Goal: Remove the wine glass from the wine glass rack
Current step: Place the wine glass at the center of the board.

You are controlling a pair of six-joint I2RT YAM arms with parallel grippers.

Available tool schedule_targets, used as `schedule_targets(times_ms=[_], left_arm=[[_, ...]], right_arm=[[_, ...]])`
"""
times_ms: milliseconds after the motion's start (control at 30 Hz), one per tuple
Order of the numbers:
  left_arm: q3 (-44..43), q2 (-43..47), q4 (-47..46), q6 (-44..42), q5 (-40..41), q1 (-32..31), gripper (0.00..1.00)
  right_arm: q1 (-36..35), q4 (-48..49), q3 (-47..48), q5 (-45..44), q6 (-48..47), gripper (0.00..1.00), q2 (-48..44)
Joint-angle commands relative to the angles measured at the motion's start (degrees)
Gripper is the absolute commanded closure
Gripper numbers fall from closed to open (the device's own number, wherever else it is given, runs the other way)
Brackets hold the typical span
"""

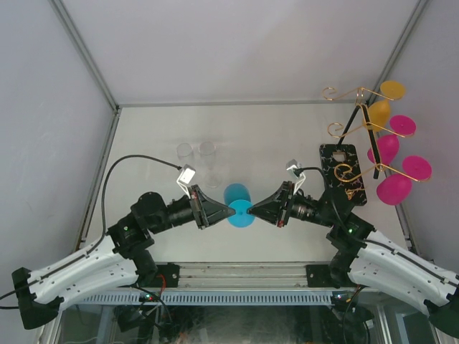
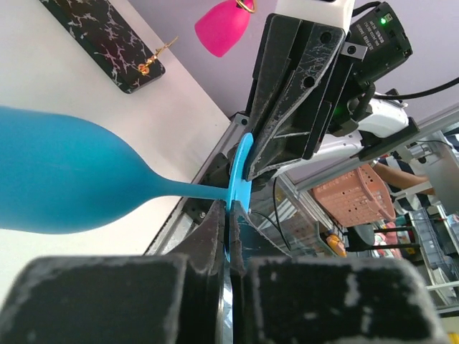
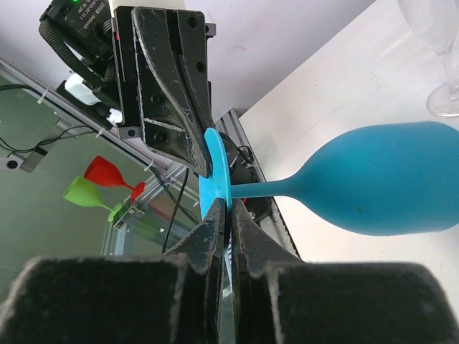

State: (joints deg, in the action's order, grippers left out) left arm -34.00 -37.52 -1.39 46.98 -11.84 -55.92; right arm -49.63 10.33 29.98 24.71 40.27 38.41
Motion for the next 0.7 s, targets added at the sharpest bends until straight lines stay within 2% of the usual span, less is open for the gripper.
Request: schedule_targets(times_ms=[0,100,267,367,467,667], left_arm=[[-1.05,1.41,-3.01,-1.05,0.12,-0.24,1.0],[-0.98,2.1,-3.01,-1.91,-0.45,-0.24,1.0],[-0.83,3.44,-2.83,-3.04,-0.2,-0.27,1.0],[-0.81,4.12,-2.83,-3.7,0.45,-0.26,1.0],[-0.89,4.08,-2.83,-4.27,0.85,-0.29,1.0],[-0.98,3.48,-2.83,-4.44,1.19,-0.33,1.0]], right_arm=[[-0.77,3.38,0.43,0.42,0.51,1.0,-0.27],[-0.99,3.26,0.44,0.46,0.59,0.98,-0.15],[-1.41,0.37,0.48,-0.23,-0.01,0.69,-1.07],[-1.67,-1.94,0.43,-0.33,1.12,0.59,-1.11],[-1.78,-1.48,0.65,1.92,2.76,0.56,0.0],[-3.86,5.36,0.79,2.88,6.01,0.56,2.87]])
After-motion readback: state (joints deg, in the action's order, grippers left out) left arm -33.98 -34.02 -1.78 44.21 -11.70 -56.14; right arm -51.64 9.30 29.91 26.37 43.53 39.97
